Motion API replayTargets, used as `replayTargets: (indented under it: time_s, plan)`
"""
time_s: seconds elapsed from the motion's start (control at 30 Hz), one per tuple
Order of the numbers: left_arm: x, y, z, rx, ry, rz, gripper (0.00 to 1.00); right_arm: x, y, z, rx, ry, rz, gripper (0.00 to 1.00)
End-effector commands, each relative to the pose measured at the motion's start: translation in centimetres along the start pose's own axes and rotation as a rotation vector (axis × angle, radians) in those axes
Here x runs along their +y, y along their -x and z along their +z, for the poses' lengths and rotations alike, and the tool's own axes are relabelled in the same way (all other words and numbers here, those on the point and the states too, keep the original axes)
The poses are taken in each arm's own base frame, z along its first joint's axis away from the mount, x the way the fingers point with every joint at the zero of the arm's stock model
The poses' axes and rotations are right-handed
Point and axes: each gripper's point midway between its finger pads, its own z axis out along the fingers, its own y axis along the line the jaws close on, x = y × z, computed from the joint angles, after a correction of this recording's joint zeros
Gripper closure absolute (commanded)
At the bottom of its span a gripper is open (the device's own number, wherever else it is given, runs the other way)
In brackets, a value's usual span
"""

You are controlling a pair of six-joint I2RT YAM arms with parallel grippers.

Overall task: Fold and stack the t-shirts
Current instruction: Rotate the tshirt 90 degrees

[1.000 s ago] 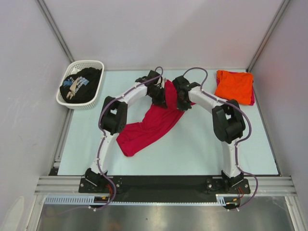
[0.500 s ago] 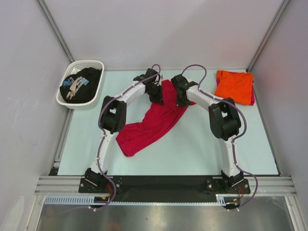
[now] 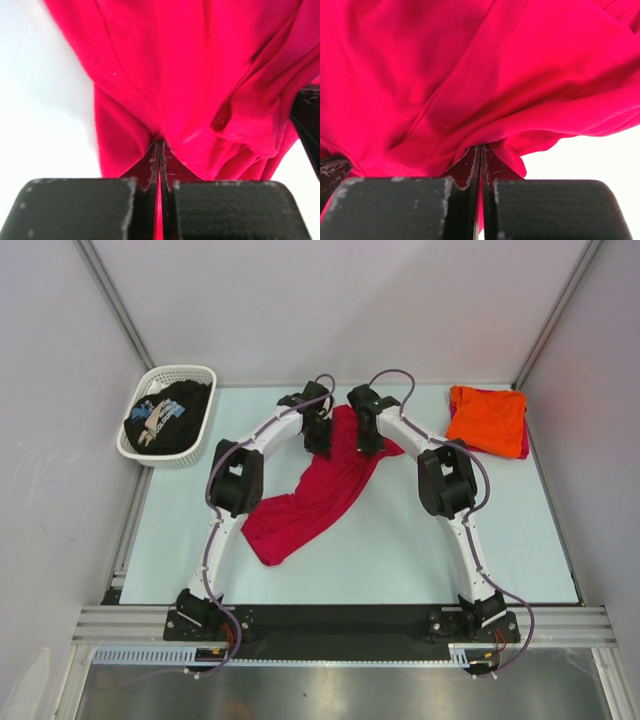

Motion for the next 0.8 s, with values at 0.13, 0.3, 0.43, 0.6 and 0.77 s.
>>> replayTargets:
  time_s: [0.13,0.3,0.43,0.6,0.77]
  plan:
    - [9.1,1.8,-1.6,-0.006,0.19,-0.121,1.0,2.6,1.8,2.6,-0.012,0.06,-0.045,1.0]
    - [14.2,2.2,-3.6,-0.017,0.291,-0.179,1.0,4.1,3.4,2.9,-0.071,0.107,-0.062,1.0]
    - [16.9,0.9,-4.7,0.019,0.379,-0.186,1.0,6.3,5.2,2.8,-0.148,0.184,-0.072,1.0]
    - [17.3,0.6,-4.3,0.028,0.374,-0.192,1.0,9.6,7.1,2.2,-0.258,0.277,-0.116,1.0]
    - [15.5,2.2,-5.0,-0.021,0.287,-0.189,1.0,11.6,9.2,0.0,-0.327,0.38,-0.1,1.0]
